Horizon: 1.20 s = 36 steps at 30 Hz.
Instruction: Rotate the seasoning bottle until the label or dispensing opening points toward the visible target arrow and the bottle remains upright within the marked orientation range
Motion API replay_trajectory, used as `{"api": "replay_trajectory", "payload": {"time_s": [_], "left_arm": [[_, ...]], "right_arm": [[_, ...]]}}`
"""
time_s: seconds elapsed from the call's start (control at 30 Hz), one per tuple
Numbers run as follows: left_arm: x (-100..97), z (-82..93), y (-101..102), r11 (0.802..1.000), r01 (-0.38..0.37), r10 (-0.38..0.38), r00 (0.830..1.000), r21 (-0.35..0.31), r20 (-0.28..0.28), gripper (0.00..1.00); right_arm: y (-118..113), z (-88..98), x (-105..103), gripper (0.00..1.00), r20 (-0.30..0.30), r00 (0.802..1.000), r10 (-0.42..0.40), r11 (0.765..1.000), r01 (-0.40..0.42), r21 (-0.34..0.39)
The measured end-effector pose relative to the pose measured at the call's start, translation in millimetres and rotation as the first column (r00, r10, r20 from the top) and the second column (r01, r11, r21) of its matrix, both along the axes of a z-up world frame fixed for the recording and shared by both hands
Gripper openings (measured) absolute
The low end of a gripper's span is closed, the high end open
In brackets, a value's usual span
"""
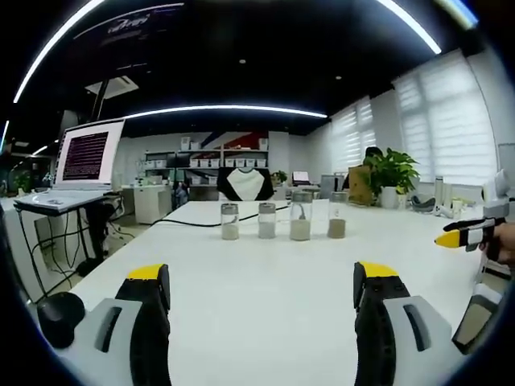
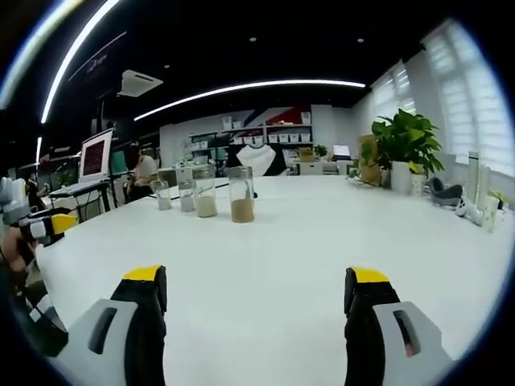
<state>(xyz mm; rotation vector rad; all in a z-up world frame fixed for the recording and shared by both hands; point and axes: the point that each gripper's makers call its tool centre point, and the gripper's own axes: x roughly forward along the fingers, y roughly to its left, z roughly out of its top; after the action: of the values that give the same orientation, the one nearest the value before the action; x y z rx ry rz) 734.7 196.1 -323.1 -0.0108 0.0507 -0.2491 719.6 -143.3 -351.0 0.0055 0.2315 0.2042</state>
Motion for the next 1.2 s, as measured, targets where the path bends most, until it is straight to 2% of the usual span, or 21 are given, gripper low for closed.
{"api": "replay_trajectory", "payload": {"time_s": [0.13,0.23,0.57,0.63,0.77,0.9,0.97,1.2], "left_arm": [[-0.1,-1.4,0.1,1.000,0.004,-0.004,1.000,-0.010,-0.006,1.00],[-0.1,-2.9,-1.8,0.999,0.020,-0.021,1.000,-0.046,-0.019,1.00],[-0.9,-1.0,-4.7,0.999,0.023,-0.023,1.000,-0.026,-0.011,1.00],[-1.4,0.0,-4.8,0.999,0.024,-0.025,1.000,-0.045,-0.010,1.00],[-1.6,-0.6,-4.8,1.000,0.014,-0.014,1.000,-0.015,-0.009,1.00],[-1.7,0.0,-6.1,0.999,0.021,-0.021,1.000,-0.027,-0.009,1.00],[-1.0,-1.4,-5.2,1.000,0.013,-0.013,1.000,-0.004,-0.010,1.00],[-1.4,-1.7,-4.8,1.000,0.015,-0.015,1.000,-0.006,-0.015,1.00]], "right_arm": [[8.5,4.9,7.7,0.93,0.013,1.000,0.024,1.000,-0.024,-0.005],[15.6,8.1,12.1,0.93,0.022,0.999,0.042,0.999,-0.042,-0.004],[34.5,23.7,27.4,0.92,0.049,0.995,0.082,0.995,-0.084,0.047],[39.9,30.1,31.4,0.91,0.060,0.994,0.092,0.994,-0.095,0.055],[47.7,37.4,39.7,0.91,0.065,0.992,0.106,0.993,-0.109,0.040],[57.9,48.4,47.0,0.90,0.098,0.985,0.144,0.989,-0.148,0.028],[62.2,49.0,50.9,0.90,0.088,0.984,0.154,0.988,-0.156,0.014],[77.9,52.1,61.9,0.90,0.088,0.977,0.193,0.981,-0.193,-0.008]]}}
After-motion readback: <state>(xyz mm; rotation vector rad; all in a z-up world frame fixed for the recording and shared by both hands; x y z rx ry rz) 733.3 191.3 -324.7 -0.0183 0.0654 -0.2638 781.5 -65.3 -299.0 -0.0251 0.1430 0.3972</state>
